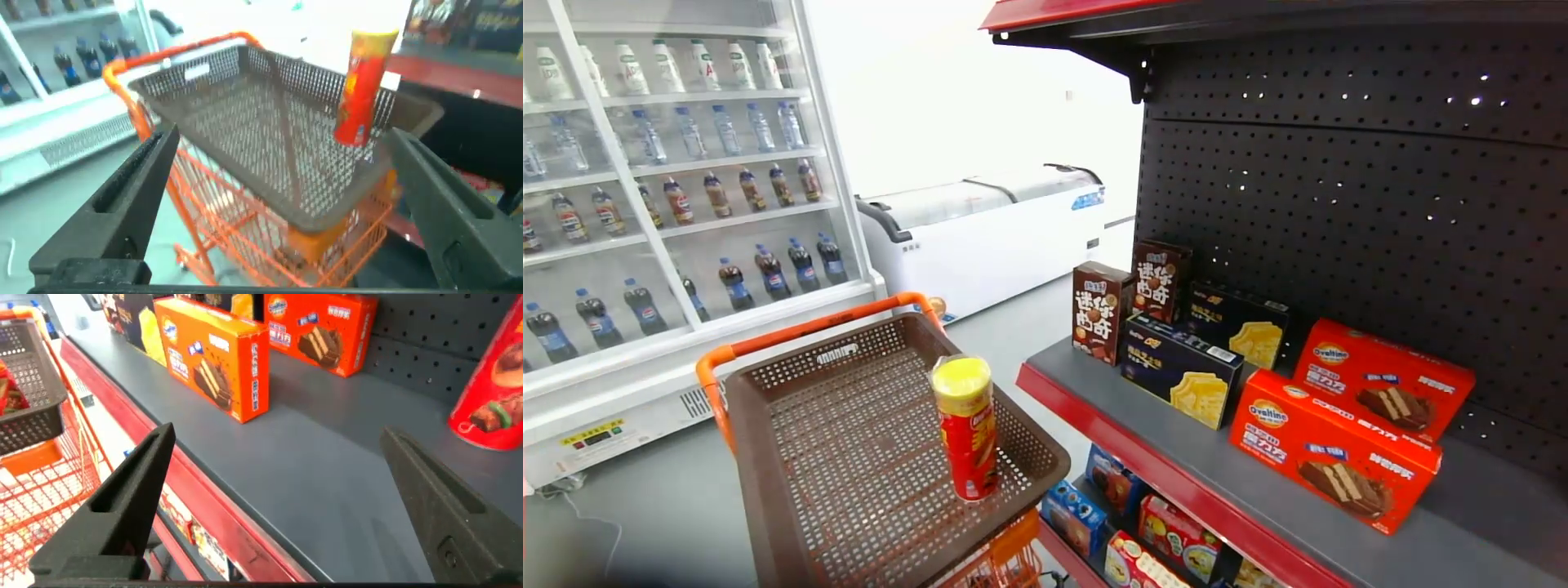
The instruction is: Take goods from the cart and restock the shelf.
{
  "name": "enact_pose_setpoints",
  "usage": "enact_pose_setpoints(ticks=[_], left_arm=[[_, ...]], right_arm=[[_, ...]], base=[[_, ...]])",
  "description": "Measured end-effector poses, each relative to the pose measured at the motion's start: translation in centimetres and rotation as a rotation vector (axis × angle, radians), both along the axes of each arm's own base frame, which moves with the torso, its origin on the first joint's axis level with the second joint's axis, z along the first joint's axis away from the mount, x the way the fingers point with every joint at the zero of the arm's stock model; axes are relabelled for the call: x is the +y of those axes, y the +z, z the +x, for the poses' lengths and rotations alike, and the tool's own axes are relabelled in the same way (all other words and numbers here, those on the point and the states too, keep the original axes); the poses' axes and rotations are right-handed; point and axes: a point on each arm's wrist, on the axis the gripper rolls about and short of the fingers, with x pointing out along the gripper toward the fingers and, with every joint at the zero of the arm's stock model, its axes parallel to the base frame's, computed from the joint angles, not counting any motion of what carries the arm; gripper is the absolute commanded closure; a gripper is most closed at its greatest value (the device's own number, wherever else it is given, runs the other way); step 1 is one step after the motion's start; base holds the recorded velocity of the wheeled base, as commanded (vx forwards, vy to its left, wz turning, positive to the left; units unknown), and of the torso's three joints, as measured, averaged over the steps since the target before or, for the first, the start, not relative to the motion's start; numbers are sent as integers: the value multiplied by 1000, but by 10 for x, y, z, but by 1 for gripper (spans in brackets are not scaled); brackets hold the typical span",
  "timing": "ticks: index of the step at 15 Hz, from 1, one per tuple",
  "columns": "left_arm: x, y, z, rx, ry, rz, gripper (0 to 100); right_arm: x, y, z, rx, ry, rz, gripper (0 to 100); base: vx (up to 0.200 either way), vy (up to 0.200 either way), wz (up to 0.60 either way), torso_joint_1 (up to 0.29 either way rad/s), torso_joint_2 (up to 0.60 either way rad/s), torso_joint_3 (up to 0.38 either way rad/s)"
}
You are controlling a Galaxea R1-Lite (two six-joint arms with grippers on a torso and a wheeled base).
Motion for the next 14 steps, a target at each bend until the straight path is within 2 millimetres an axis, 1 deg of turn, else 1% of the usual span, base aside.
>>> enact_pose_setpoints(ticks=[2,4,6,8,9,11,14], left_arm=[[0,28,-3,-8,-11,2,0],[0,60,4,25,-19,30,0],[0,88,24,97,-33,82,0],[-1,107,48,175,-52,131,0],[-2,112,63,225,-73,149,0],[-8,113,87,306,-159,172,0],[-20,99,117,392,-321,182,0]], right_arm=[[0,0,0,0,-1,0,0],[0,0,0,0,-1,0,0],[0,0,0,-1,-1,0,0],[0,0,0,0,0,0,0],[0,0,0,0,0,0,0],[0,0,0,0,0,0,0],[0,0,0,0,0,0,0]], base=[[0,0,0,0,0,0],[0,0,0,0,0,0],[0,0,0,0,0,0],[0,0,0,0,0,0],[0,0,0,0,0,0],[0,0,0,0,0,0],[0,0,0,0,0,0]])
